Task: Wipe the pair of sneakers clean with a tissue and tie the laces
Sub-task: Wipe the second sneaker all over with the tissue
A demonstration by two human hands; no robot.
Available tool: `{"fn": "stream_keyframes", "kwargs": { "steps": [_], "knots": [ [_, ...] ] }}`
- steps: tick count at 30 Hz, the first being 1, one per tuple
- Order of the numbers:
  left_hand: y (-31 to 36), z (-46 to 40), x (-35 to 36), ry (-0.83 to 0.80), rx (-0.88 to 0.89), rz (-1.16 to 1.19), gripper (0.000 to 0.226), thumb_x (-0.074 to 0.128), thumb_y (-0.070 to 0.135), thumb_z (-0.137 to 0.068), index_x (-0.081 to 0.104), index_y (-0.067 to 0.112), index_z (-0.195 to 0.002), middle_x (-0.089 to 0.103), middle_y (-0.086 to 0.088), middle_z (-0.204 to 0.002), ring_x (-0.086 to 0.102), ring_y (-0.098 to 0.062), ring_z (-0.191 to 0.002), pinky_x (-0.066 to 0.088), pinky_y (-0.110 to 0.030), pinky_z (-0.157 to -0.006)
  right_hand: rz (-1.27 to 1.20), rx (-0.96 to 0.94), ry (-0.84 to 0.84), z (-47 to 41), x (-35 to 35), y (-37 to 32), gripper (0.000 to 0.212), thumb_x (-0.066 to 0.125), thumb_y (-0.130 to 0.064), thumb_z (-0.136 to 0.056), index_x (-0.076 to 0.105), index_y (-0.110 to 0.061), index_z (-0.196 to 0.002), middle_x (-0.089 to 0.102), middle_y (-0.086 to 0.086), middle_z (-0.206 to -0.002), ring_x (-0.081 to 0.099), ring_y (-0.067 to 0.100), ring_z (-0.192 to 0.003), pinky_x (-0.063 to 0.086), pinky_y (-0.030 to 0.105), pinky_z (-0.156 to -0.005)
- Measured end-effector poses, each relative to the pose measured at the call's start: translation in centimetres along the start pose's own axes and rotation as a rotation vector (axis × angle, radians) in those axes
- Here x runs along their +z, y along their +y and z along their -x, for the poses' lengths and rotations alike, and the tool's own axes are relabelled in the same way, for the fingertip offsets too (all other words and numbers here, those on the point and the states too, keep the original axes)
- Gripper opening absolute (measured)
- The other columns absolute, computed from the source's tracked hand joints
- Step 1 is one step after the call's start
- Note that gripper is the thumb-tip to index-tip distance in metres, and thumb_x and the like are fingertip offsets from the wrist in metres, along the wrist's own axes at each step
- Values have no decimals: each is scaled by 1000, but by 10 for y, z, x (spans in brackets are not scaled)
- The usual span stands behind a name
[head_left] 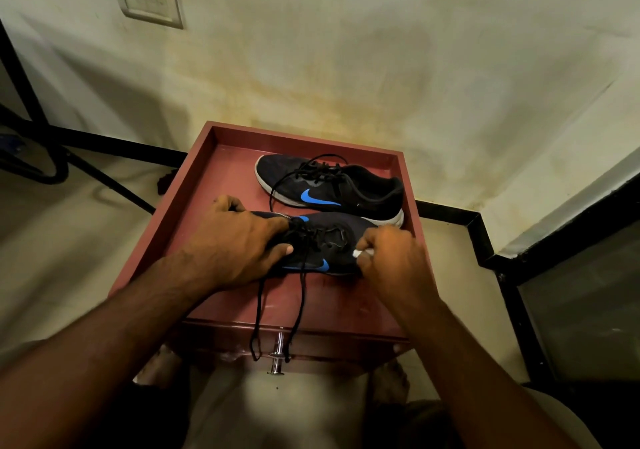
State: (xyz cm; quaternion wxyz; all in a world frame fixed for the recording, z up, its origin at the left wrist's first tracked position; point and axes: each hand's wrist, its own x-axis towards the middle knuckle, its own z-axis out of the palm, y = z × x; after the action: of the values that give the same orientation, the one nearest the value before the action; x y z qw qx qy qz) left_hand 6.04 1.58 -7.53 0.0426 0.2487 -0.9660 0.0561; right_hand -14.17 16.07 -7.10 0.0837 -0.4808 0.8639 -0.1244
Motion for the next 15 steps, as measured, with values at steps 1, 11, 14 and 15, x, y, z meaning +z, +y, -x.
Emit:
{"fn": "stream_keyframes", "kwargs": {
  "steps": [1,11,14,15],
  "knots": [
    [0,0,0,1,2,-7,76,0,67,-83,53,35,-128,74,6,-97,67,-16,-84,33,-39,-99,-68,-61,-13,7,5,-7,11,67,-18,-92,78,-22,-94,73,-4,-95,66,13,-87,51,27,-76],
    [-1,1,0,-11,0,1,75,1,68,-84,54,36,-126,73,8,-95,64,-14,-82,33,-38,-98,209,59,-3,-11,0,0,18,59,-18,-99,74,-15,-109,67,6,-115,67,24,-100,55,32,-86],
    [1,0,-1,-5,-2,-14,73,1,67,-82,56,34,-119,72,8,-91,63,-15,-79,32,-37,-96,-22,-100,-12,12,13,-16,17,61,-17,-95,77,-21,-99,69,-4,-106,65,15,-94,50,25,-78],
    [1,0,-1,-3,-2,-16,73,2,66,-82,56,34,-117,72,8,-91,63,-15,-78,32,-38,-96,-115,-171,-7,20,16,-23,16,63,-17,-93,77,-22,-97,69,-6,-104,65,13,-94,50,25,-79]
  ]
}}
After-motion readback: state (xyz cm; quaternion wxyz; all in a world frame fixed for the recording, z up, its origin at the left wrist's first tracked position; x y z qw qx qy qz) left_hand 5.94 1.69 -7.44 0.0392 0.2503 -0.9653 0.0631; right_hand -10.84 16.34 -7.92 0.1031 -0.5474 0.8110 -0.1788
